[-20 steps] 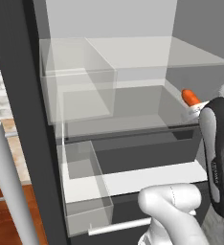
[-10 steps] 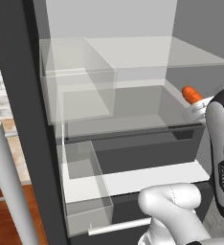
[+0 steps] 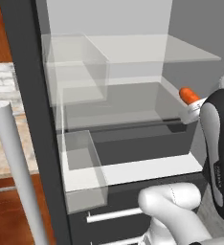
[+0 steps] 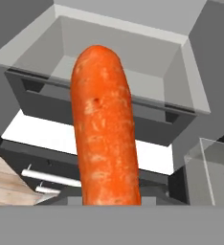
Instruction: Open the fridge, remove the tangerine, carrot, and chicken drumstick, and place them on any counter.
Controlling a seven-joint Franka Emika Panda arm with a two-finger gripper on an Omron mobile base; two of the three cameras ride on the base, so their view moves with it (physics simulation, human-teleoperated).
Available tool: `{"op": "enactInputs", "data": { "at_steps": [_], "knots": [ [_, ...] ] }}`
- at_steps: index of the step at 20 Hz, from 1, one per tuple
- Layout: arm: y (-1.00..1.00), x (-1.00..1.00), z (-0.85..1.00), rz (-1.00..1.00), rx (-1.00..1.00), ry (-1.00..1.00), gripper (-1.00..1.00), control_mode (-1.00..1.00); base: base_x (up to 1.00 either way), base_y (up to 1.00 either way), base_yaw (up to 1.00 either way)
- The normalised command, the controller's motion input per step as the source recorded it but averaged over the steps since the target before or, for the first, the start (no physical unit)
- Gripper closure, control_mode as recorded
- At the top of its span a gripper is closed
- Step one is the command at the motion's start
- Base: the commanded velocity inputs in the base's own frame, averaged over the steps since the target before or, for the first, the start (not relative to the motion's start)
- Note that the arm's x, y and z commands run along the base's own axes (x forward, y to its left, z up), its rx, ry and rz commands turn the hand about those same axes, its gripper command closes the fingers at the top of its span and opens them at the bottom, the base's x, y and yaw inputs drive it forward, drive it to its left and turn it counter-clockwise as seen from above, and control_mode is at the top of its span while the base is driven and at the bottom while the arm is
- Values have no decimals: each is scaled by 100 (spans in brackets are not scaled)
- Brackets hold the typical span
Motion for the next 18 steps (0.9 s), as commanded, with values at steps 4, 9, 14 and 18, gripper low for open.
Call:
{"op": "enactInputs", "data": {
  "at_steps": [4,9,14,18],
  "knots": [
    [0,0,0,0,0,0,100,100,-100,-2,0],
    [0,0,0,0,0,0,100,100,-87,35,0],
    [0,0,0,0,0,0,100,100,-12,85,0],
    [0,0,0,0,0,0,100,100,-3,100,0]
  ]
}}
